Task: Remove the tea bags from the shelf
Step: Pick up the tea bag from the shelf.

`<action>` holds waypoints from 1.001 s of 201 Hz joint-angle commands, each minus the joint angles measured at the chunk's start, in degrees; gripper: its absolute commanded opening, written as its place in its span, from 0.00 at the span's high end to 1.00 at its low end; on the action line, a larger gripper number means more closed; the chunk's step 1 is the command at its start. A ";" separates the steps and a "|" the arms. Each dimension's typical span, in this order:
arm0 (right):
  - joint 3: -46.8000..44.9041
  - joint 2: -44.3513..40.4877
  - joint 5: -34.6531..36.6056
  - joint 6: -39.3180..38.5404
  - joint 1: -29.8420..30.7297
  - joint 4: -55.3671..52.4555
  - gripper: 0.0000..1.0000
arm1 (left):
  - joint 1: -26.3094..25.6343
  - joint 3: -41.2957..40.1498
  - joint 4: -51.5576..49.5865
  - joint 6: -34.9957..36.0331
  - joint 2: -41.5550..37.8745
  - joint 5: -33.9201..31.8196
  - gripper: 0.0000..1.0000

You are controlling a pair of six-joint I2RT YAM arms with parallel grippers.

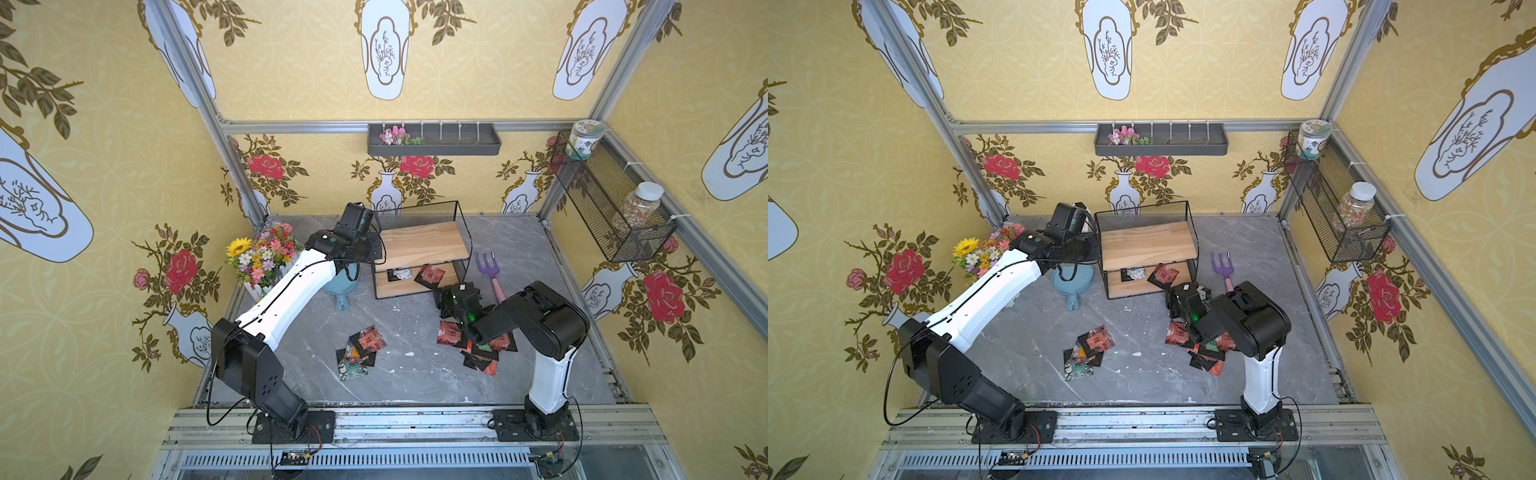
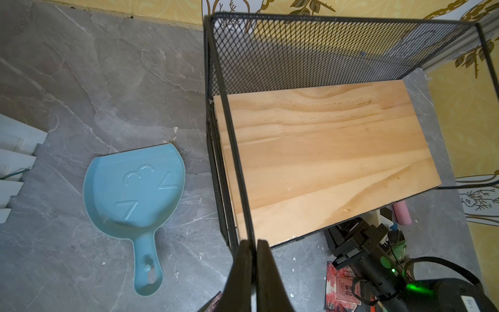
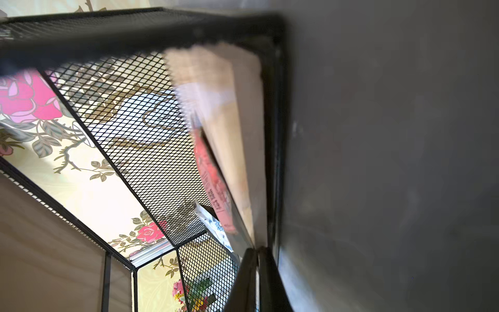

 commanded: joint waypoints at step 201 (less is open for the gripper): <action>-1.64 -25.56 -8.33 -9.44 1.73 -18.79 1.00 | -0.08 1.05 -3.59 2.52 2.01 1.21 1.00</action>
